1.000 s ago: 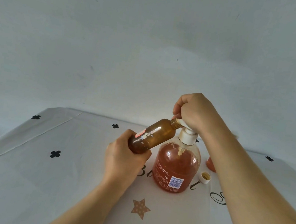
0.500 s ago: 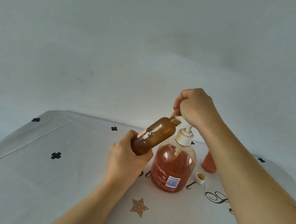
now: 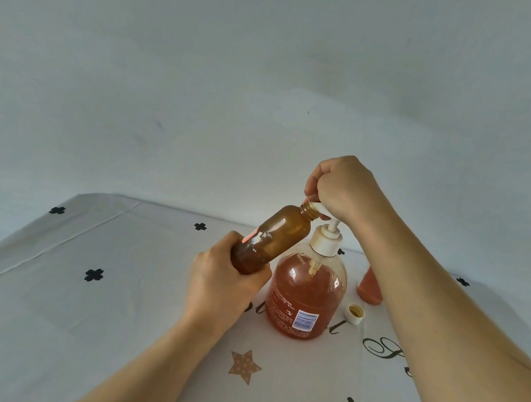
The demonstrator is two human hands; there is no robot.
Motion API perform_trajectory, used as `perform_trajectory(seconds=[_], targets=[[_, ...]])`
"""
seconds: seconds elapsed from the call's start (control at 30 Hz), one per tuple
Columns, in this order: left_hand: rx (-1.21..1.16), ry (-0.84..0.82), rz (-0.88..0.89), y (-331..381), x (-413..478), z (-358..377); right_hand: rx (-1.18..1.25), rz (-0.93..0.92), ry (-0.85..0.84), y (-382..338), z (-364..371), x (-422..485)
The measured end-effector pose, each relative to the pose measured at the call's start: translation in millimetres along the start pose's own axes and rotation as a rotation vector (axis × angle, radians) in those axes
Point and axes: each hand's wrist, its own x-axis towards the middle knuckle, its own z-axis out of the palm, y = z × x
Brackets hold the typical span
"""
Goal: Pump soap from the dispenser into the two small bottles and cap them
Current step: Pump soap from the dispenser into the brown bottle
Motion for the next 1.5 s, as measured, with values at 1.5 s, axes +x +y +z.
perform_trajectory(seconds=[1.5], targets=[[-0.048,0.049,-0.024,14.9,-5.0,-4.8,-0.12,0.043,-0.012,-0.2,7.1,15.2]])
